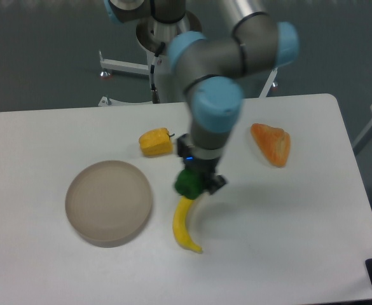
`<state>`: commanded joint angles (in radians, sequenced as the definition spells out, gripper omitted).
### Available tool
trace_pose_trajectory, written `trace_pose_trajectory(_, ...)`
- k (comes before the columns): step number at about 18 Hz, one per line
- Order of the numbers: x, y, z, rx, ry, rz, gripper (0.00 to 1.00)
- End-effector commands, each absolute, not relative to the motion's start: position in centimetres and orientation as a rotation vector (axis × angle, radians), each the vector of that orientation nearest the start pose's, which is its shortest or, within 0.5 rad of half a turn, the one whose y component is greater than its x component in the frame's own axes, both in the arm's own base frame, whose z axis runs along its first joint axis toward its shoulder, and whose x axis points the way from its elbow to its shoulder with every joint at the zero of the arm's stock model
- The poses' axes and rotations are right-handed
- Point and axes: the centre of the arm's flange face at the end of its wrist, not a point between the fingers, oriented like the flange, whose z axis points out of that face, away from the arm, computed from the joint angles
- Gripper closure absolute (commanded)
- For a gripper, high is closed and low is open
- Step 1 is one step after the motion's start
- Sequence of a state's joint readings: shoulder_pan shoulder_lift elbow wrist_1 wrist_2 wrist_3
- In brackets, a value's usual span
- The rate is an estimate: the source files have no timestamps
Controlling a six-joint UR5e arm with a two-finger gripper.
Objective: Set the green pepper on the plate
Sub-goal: 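Carry the held green pepper over the banana toward the beige plate, then lower the green pepper onto the plate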
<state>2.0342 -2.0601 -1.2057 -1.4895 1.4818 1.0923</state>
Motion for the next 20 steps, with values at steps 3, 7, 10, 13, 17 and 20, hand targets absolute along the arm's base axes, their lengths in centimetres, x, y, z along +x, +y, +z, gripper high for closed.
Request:
trace_pose_trajectory(3,-14.2,68.1,36.3,-2.965,0.940,-0.245,0.85)
trace_pose_trajectory(7,-12.1,68.9,33.7,-2.980,0.859,-0.359,0.84)
trace_pose_trajectory(10,-10.1,69.6,31.9,-3.007,0.857,-0.388,0.84)
trace_pose_trajectory(13,-9.4,69.9,30.3,-3.024,0.852,-0.408,0.84)
trace_pose_trajectory(17,-8.2,71.0,29.0,-3.012,0.834,-0.375,0.81)
trace_pose_trajectory(20,-7.6,71.2,28.4,-3.013,0.843,-0.378,0.64)
